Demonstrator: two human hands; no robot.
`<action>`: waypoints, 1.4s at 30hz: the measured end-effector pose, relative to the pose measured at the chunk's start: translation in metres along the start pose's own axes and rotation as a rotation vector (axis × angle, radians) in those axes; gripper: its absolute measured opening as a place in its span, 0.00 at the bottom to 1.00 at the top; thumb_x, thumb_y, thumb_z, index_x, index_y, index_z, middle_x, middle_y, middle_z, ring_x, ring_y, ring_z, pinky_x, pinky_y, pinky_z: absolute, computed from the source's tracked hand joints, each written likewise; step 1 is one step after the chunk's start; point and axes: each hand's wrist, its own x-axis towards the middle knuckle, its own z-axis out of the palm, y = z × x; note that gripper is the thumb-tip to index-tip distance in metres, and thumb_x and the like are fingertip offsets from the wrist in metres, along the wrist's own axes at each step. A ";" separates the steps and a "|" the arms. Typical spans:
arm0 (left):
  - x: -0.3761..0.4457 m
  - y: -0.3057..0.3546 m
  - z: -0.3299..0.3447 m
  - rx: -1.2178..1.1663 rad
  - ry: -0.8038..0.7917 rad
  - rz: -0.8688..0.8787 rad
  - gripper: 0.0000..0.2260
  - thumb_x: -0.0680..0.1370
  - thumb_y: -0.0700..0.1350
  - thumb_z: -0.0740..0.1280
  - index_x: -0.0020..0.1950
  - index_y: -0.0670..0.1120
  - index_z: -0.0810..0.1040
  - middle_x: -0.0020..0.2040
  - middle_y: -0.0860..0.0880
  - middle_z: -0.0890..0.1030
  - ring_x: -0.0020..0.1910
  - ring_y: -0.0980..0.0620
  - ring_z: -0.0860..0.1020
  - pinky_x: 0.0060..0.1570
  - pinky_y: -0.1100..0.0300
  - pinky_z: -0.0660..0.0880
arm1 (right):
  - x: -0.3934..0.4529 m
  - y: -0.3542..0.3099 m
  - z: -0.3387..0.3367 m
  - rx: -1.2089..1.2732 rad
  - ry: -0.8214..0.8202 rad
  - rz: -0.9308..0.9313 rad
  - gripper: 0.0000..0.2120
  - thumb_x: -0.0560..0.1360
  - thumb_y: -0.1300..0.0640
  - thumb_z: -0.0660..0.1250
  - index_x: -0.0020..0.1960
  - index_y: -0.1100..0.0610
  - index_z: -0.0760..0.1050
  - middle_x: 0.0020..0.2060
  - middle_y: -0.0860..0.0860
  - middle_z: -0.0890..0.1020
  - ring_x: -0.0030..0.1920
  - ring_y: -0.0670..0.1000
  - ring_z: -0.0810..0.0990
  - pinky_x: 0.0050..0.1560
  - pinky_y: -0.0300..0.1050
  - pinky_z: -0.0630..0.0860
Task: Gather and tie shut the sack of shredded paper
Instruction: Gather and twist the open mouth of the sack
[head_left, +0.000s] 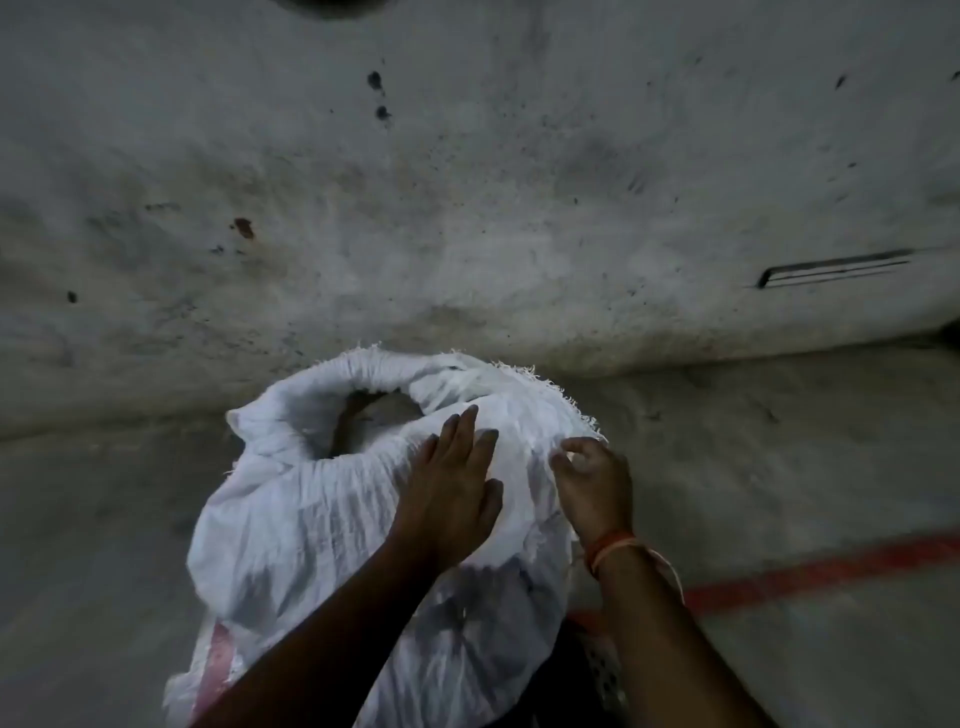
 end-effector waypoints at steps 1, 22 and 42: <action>0.002 -0.002 0.005 0.009 -0.024 -0.009 0.28 0.79 0.55 0.52 0.77 0.44 0.63 0.82 0.38 0.56 0.80 0.37 0.56 0.76 0.41 0.59 | 0.006 0.005 0.003 0.054 -0.012 0.026 0.18 0.66 0.43 0.68 0.50 0.51 0.83 0.54 0.54 0.83 0.54 0.53 0.82 0.59 0.51 0.79; -0.015 0.036 -0.015 0.131 -0.083 0.036 0.51 0.70 0.72 0.63 0.82 0.49 0.44 0.83 0.45 0.38 0.80 0.37 0.35 0.74 0.28 0.40 | -0.027 -0.052 -0.046 0.450 -0.121 -0.144 0.34 0.67 0.78 0.62 0.69 0.54 0.73 0.67 0.48 0.76 0.69 0.46 0.71 0.69 0.43 0.69; 0.007 0.045 -0.131 -0.278 0.264 0.371 0.22 0.79 0.46 0.67 0.72 0.51 0.71 0.60 0.51 0.81 0.56 0.52 0.81 0.53 0.50 0.79 | -0.042 -0.101 -0.097 0.616 -0.215 -0.523 0.25 0.67 0.80 0.58 0.46 0.52 0.76 0.47 0.50 0.82 0.45 0.46 0.79 0.48 0.46 0.75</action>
